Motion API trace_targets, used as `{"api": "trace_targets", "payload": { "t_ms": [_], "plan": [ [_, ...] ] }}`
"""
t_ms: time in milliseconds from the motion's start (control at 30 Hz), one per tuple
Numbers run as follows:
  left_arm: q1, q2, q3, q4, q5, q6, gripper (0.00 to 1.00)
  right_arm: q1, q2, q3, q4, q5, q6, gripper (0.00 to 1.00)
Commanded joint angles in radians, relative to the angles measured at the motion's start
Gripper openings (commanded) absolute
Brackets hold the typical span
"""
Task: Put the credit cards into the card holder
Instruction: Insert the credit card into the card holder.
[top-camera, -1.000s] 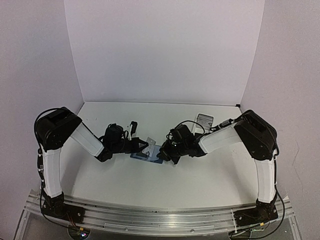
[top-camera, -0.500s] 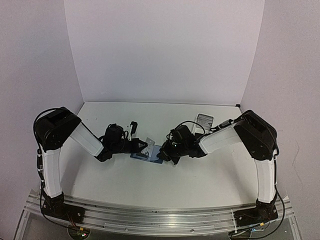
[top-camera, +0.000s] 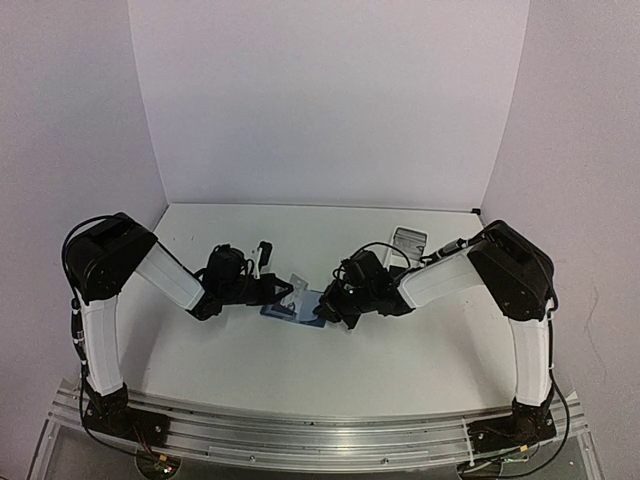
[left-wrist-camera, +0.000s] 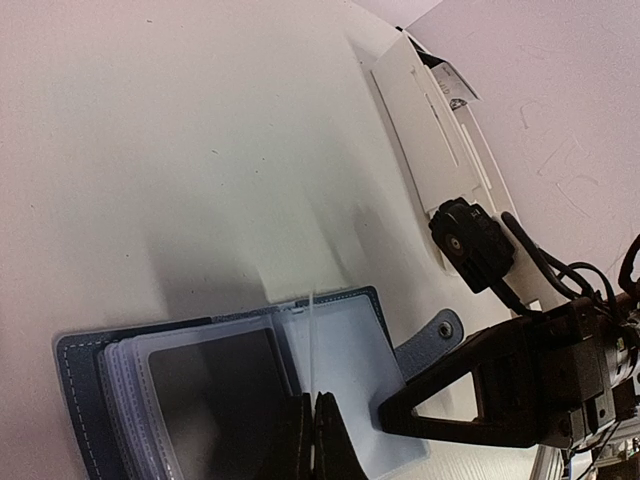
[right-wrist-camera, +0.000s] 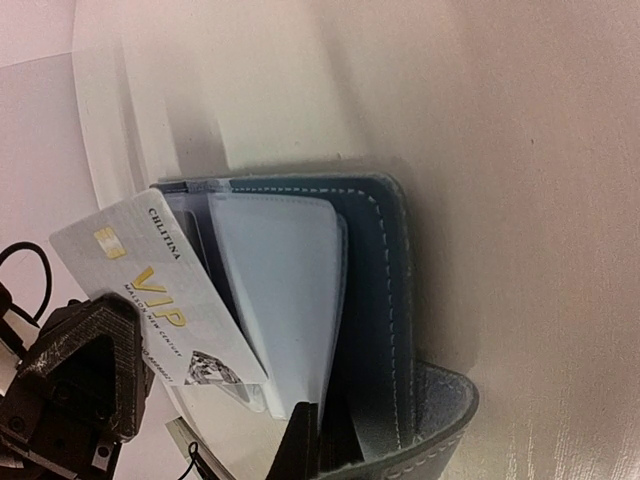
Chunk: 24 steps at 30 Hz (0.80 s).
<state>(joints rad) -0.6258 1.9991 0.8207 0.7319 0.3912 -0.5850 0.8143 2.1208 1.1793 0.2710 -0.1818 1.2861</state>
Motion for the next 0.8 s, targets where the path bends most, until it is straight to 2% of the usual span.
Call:
{"api": "trace_targets", "payload": {
  "t_ms": [0, 167, 500, 767],
  "plan": [
    [-0.011, 0.005, -0.001, -0.028, -0.003, -0.041, 0.0, 0.0, -0.014, -0.027, -0.036, 0.011, -0.002, 0.0],
    [-0.016, 0.029, -0.009, -0.023, 0.003, -0.079, 0.0, -0.002, -0.013, -0.025, -0.035, 0.01, -0.004, 0.0],
    [-0.025, 0.053, -0.037, -0.06, 0.004, -0.253, 0.0, -0.006, -0.021, -0.04, -0.035, 0.004, -0.006, 0.0],
    [-0.03, 0.055, -0.028, -0.081, 0.073, -0.29, 0.0, -0.009, -0.018, -0.04, -0.032, 0.002, -0.014, 0.0]
  ]
}}
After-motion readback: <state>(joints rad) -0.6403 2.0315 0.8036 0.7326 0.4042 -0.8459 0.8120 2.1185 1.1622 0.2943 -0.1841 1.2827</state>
